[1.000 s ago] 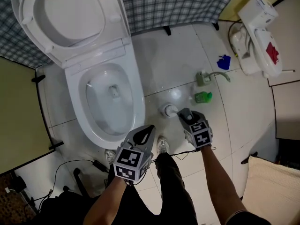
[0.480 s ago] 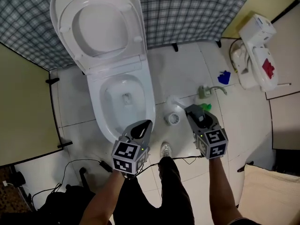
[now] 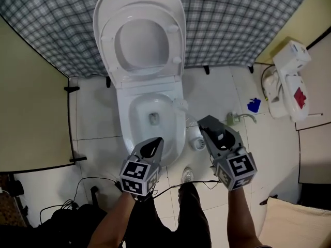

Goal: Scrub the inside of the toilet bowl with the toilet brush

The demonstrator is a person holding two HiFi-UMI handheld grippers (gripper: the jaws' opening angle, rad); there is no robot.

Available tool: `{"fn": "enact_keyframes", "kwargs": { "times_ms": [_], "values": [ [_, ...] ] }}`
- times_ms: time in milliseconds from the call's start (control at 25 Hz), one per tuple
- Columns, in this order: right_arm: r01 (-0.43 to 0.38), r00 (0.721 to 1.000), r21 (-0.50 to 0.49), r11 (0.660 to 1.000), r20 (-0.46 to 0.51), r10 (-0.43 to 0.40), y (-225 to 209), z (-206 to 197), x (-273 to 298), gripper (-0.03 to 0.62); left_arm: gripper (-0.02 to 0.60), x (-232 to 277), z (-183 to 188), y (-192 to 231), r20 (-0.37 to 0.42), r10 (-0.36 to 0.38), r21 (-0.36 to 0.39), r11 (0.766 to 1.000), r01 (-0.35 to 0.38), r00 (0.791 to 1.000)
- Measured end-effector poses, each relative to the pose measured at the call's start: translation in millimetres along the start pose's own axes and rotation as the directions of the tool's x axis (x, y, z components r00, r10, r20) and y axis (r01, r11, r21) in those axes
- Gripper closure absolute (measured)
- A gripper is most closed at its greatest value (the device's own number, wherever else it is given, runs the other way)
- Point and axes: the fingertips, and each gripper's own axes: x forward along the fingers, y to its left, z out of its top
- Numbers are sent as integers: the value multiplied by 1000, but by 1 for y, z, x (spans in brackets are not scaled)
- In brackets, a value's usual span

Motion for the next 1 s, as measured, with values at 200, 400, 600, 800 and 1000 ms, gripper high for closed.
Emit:
{"fn": "enact_keyframes", "kwargs": {
  "times_ms": [200, 400, 600, 800, 1000],
  "values": [
    [-81, 996, 34, 996, -37, 82, 40, -22, 50, 399, 572, -8, -11, 37, -7, 54, -25, 998, -54, 999],
    [-107, 990, 68, 992, -84, 112, 58, -67, 107, 399, 572, -1, -41, 70, -18, 86, -68, 994, -87, 996],
    [-86, 990, 106, 991, -99, 96, 60, -101, 156, 399, 572, 14, -63, 96, -29, 83, -85, 993, -85, 996],
    [-50, 995, 161, 986, -83, 64, 52, -119, 200, 399, 572, 26, -75, 112, -32, 78, -101, 992, -80, 996],
    [-76, 996, 219, 973, -32, 85, 57, -112, 227, 401, 572, 33, -80, 121, -31, 63, -107, 992, -66, 998]
  ]
}}
